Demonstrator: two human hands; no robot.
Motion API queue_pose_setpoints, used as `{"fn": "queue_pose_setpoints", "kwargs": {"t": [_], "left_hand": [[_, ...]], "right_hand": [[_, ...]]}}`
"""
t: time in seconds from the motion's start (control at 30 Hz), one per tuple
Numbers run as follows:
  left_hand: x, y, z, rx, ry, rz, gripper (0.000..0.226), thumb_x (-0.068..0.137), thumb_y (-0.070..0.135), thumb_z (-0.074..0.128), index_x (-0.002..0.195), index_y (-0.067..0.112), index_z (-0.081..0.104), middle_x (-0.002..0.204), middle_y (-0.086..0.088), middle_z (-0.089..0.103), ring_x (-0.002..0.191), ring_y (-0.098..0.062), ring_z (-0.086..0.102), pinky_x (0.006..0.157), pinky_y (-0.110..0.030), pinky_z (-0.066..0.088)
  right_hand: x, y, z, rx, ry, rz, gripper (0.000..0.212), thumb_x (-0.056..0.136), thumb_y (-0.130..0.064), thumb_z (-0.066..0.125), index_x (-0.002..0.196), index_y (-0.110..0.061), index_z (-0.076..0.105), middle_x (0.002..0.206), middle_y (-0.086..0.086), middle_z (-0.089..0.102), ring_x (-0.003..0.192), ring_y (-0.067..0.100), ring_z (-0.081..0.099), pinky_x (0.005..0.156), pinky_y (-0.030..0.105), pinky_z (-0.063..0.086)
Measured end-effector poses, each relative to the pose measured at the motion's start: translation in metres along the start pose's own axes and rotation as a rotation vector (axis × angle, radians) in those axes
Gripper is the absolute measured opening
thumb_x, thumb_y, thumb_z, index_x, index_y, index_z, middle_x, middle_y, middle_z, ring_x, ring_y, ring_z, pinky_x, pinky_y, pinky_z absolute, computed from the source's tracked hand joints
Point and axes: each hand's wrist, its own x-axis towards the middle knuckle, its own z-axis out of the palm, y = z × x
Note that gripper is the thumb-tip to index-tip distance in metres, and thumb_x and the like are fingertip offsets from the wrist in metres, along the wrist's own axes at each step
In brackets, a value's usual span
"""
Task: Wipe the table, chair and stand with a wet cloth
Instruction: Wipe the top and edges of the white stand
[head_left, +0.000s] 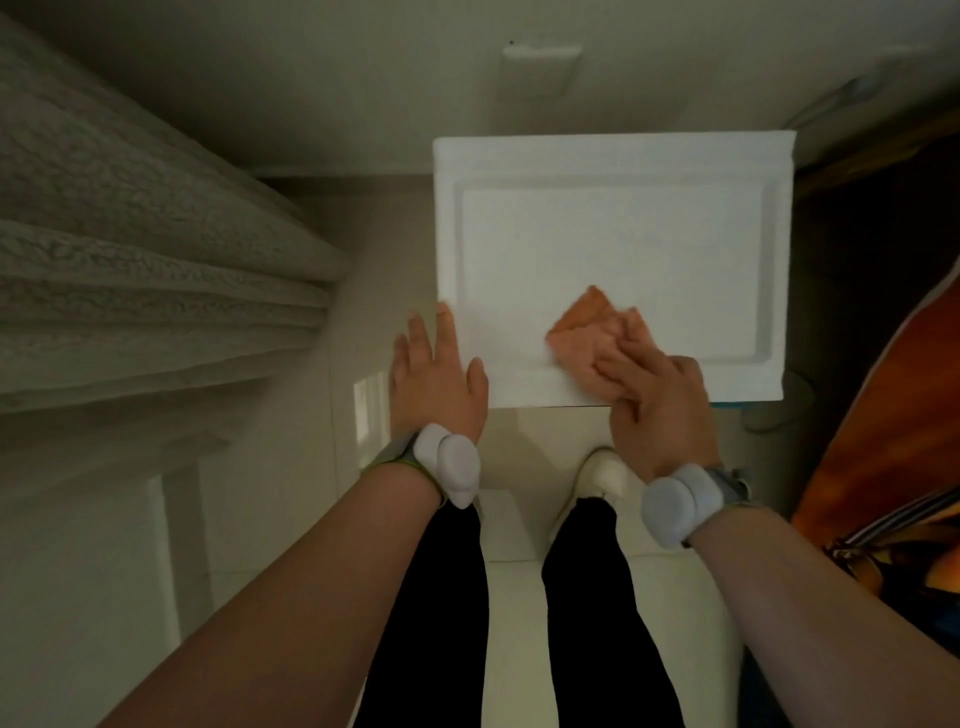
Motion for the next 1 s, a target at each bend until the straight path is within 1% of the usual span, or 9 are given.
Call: {"fn": "queue_pose_setpoints", "kwargs": {"t": [0.1, 0.17, 0.23, 0.37, 0.53, 0.67, 0.77, 0.87, 1.0], "left_hand": [[-0.006, 0.030, 0.011, 0.089, 0.086, 0.120, 0.068, 0.095, 0.023, 0.037, 0.149, 0.015, -0.003, 0.158, -0.009, -0.001, 0.145, -0.029, -0.003, 0.117, -0.043, 0.000], [-0.009, 0.054, 0.021, 0.023, 0.034, 0.192, 0.065, 0.095, 0.017, 0.033, 0.149, 0.012, -0.004, 0.158, -0.007, 0.001, 0.146, -0.025, -0.005, 0.119, -0.041, -0.003], [-0.010, 0.068, 0.029, -0.045, -0.026, 0.200, 0.063, 0.097, 0.019, 0.030, 0.149, 0.011, -0.004, 0.158, -0.007, 0.006, 0.146, -0.022, 0.000, 0.119, -0.038, -0.002], [-0.013, 0.067, 0.037, 0.035, -0.044, 0.229, 0.070, 0.095, 0.032, 0.034, 0.149, 0.011, -0.007, 0.158, -0.009, 0.004, 0.146, -0.023, 0.003, 0.119, -0.040, 0.009], [-0.017, 0.080, 0.043, 0.186, -0.046, 0.150, 0.078, 0.093, 0.046, 0.033, 0.148, 0.012, -0.010, 0.157, -0.015, -0.006, 0.145, -0.031, -0.004, 0.117, -0.046, 0.005], [-0.025, 0.116, 0.064, 0.230, -0.040, 0.204, 0.073, 0.090, 0.044, 0.025, 0.149, 0.010, -0.002, 0.156, -0.020, -0.006, 0.144, -0.036, -0.005, 0.116, -0.050, 0.001], [-0.031, 0.132, 0.078, 0.205, -0.050, 0.272, 0.080, 0.078, 0.047, 0.013, 0.148, 0.009, 0.014, 0.155, -0.018, 0.014, 0.143, -0.037, 0.013, 0.115, -0.052, 0.013], [-0.030, 0.131, 0.081, 0.290, -0.067, 0.259, 0.088, 0.079, 0.063, 0.011, 0.149, 0.011, 0.001, 0.157, -0.016, 0.003, 0.145, -0.034, 0.005, 0.116, -0.050, 0.007], [-0.022, 0.138, 0.075, 0.319, -0.068, 0.241, 0.084, 0.087, 0.064, 0.033, 0.149, 0.014, 0.006, 0.156, -0.015, 0.005, 0.143, -0.034, 0.004, 0.116, -0.052, 0.006]], "right_hand": [[0.006, -0.012, 0.004, -0.055, -0.075, -0.076, 0.057, 0.066, -0.013, 0.035, 0.112, -0.021, 0.066, 0.138, 0.007, 0.052, 0.106, 0.040, 0.053, 0.076, 0.041, 0.049], [0.011, -0.014, 0.012, -0.086, -0.207, -0.186, 0.069, 0.063, -0.022, 0.025, 0.123, -0.024, 0.058, 0.140, 0.002, 0.049, 0.127, 0.036, 0.043, 0.080, 0.041, 0.047], [0.015, -0.003, 0.013, -0.110, -0.255, -0.217, 0.074, 0.064, -0.026, 0.021, 0.132, -0.028, 0.049, 0.144, -0.001, 0.044, 0.128, 0.034, 0.043, 0.081, 0.042, 0.046], [0.011, 0.050, -0.007, -0.136, -0.177, -0.134, 0.062, 0.071, -0.024, 0.029, 0.128, -0.027, 0.053, 0.143, 0.003, 0.047, 0.114, 0.037, 0.053, 0.078, 0.042, 0.045], [0.003, 0.088, -0.033, -0.201, -0.006, 0.132, 0.057, 0.071, -0.013, 0.040, 0.126, -0.020, 0.056, 0.142, 0.007, 0.047, 0.125, 0.036, 0.046, 0.087, 0.037, 0.037], [-0.012, 0.057, -0.015, -0.074, 0.080, -0.011, 0.057, 0.071, 0.003, 0.049, 0.125, -0.011, 0.058, 0.141, 0.017, 0.046, 0.137, 0.036, 0.031, 0.103, 0.034, 0.029], [-0.018, 0.082, -0.013, -0.055, 0.042, -0.052, 0.056, 0.077, -0.003, 0.048, 0.130, -0.017, 0.054, 0.148, 0.013, 0.038, 0.126, 0.030, 0.039, 0.096, 0.033, 0.038], [-0.023, 0.115, -0.028, -0.141, -0.017, 0.033, 0.061, 0.074, -0.007, 0.048, 0.133, -0.022, 0.051, 0.148, 0.007, 0.039, 0.116, 0.032, 0.047, 0.088, 0.038, 0.044], [-0.036, 0.137, -0.045, -0.151, 0.027, 0.218, 0.056, 0.079, -0.015, 0.044, 0.135, -0.016, 0.050, 0.143, 0.016, 0.042, 0.097, 0.041, 0.049, 0.080, 0.040, 0.044]]}}
